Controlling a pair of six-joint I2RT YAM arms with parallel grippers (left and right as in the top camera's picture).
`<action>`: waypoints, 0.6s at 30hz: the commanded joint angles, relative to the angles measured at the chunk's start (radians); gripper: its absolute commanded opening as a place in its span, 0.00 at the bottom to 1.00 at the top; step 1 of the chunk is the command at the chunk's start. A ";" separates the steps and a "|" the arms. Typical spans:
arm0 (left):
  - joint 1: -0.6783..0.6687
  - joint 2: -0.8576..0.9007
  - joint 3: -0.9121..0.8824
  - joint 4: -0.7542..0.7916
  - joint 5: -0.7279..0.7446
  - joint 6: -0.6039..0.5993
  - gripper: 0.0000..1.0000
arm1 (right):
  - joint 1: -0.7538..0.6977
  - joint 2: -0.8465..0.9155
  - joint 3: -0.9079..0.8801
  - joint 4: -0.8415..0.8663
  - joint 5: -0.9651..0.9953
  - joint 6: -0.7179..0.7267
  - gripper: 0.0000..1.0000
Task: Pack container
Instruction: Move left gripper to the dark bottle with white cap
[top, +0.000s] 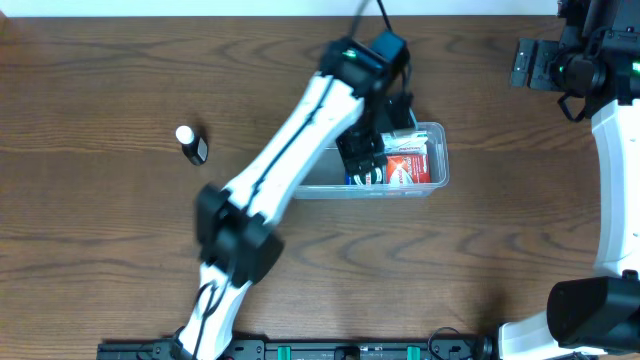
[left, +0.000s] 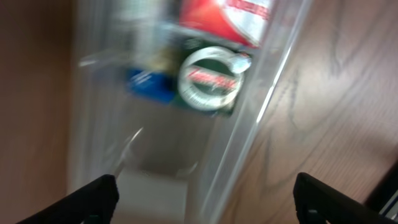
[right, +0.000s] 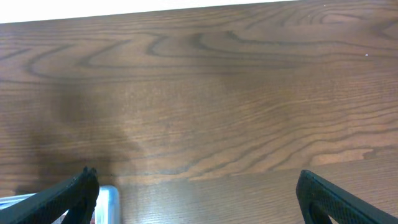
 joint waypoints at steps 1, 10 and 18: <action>0.074 -0.132 0.031 0.014 -0.224 -0.349 0.96 | -0.004 0.001 0.005 -0.001 0.006 0.014 0.99; 0.471 -0.212 0.019 -0.006 -0.257 -0.751 0.98 | -0.004 0.001 0.005 -0.001 0.006 0.014 0.99; 0.686 -0.171 -0.107 0.053 -0.186 -0.700 0.98 | -0.004 0.001 0.005 -0.001 0.006 0.014 0.99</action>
